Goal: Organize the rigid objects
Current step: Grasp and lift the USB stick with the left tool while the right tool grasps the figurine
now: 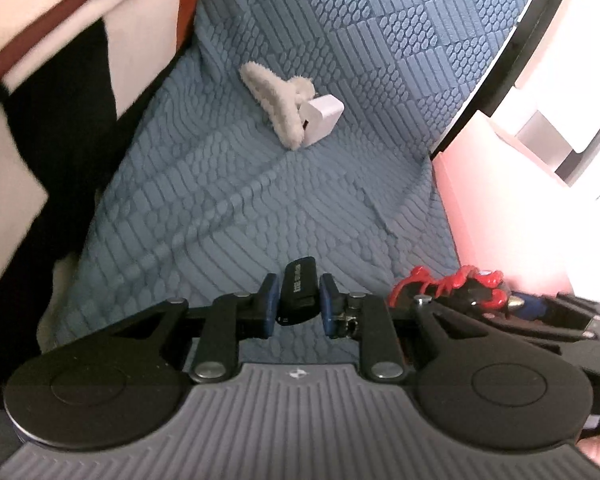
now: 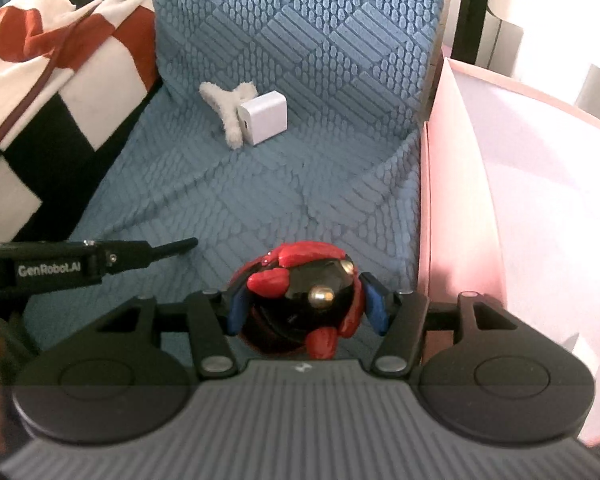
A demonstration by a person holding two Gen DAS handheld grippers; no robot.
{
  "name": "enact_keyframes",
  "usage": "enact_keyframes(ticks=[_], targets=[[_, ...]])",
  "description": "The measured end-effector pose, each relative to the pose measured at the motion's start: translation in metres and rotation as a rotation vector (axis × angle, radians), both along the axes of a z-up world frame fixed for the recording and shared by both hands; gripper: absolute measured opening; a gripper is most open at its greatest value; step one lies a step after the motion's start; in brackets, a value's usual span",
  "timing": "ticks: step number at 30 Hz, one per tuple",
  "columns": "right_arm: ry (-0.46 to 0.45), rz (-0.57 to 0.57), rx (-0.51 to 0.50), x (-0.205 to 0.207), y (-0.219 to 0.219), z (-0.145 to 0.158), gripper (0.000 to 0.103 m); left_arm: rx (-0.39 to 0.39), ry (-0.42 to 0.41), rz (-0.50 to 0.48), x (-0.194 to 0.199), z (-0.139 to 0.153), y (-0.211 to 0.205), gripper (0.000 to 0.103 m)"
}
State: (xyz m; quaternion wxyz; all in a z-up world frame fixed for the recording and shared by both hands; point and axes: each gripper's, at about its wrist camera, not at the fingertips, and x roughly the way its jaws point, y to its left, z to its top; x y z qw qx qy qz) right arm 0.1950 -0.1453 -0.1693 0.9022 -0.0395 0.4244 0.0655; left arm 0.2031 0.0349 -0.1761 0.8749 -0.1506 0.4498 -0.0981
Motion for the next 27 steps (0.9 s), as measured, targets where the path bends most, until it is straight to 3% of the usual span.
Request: enact_keyframes(ticks=[7, 8, 10, 16, 27], targets=[[-0.018, -0.009, -0.016, -0.006, 0.003, -0.003, 0.060, -0.053, 0.065, 0.014, 0.006, -0.015, 0.006, 0.024], [-0.023, -0.008, -0.023, -0.007, 0.004, -0.003, 0.060, -0.058, 0.074, 0.017, 0.007, -0.017, 0.006, 0.020], [-0.028, -0.009, -0.029, -0.006, 0.003, -0.003, 0.060, -0.059, 0.094, 0.021, 0.009, -0.021, 0.007, 0.015], [-0.027, -0.007, -0.019, -0.003, 0.003, -0.006, 0.060, -0.032, 0.146, 0.033, 0.017, -0.033, 0.007, 0.015], [0.005, 0.018, -0.009, 0.002, 0.008, -0.016, 0.059, -0.006, 0.111, 0.018, 0.025, -0.035, 0.002, 0.016]])
